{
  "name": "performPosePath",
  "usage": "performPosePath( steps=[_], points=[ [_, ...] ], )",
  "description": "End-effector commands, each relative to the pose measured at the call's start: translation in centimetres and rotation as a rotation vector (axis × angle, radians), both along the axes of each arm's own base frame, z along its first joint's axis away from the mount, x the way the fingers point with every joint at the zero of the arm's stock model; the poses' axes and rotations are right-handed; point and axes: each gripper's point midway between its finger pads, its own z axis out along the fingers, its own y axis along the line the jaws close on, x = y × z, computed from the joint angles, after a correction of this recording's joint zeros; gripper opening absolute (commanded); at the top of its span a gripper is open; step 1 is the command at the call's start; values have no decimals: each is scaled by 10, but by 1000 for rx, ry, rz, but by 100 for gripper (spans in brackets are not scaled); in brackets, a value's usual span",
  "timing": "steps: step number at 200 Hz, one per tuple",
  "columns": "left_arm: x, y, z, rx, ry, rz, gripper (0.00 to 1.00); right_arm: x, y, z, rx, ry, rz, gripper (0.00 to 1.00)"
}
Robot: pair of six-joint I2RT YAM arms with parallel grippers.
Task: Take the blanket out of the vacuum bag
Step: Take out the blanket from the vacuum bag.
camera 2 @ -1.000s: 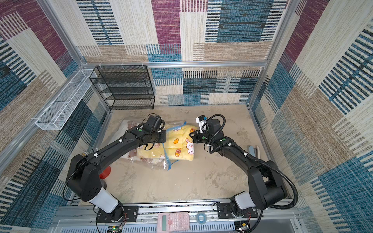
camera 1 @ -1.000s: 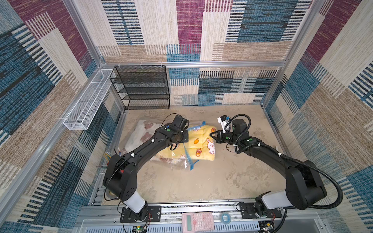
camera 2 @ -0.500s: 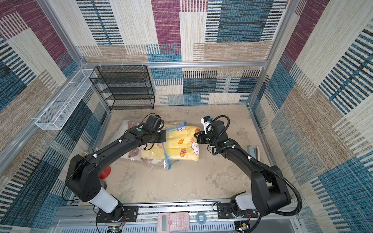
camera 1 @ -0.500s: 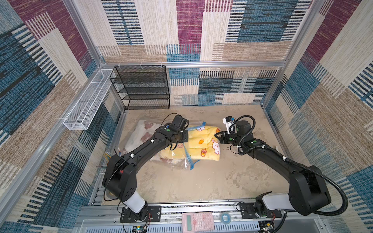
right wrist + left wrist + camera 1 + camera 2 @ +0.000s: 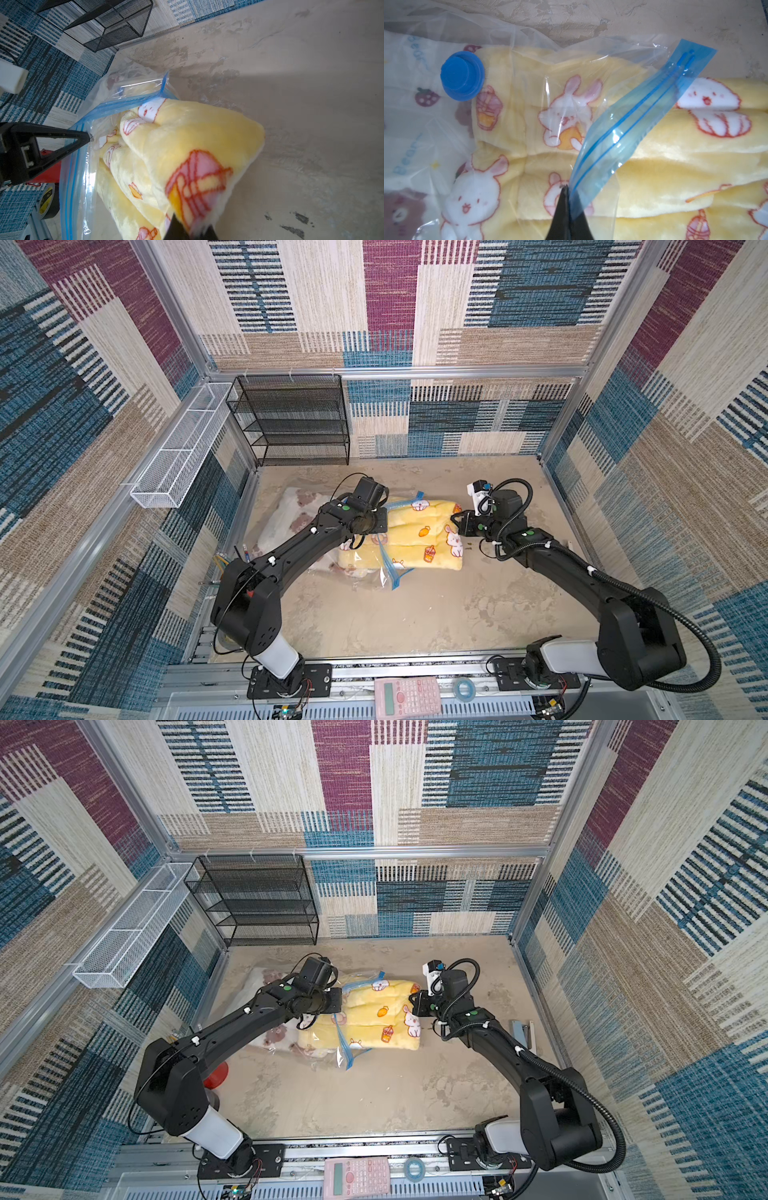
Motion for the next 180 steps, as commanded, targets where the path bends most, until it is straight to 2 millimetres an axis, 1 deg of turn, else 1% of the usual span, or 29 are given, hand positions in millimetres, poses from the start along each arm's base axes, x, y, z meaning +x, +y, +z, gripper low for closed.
performPosePath(
  steps=[1,60,85,143,180],
  points=[
    [1,6,2,24,-9,10,0,5,-14,-2,-41,-18,-56,0],
    [1,5,3,21,-9,6,0,8,-30,-12,-66,10,-107,0],
    [1,5,3,23,-10,7,0,10,-38,-20,-96,35,-137,0],
    [1,5,3,20,-10,6,0,14,-47,-25,-131,40,-175,0],
    [1,5,3,22,-10,7,0,20,-59,-35,-177,58,-222,0]
  ],
)
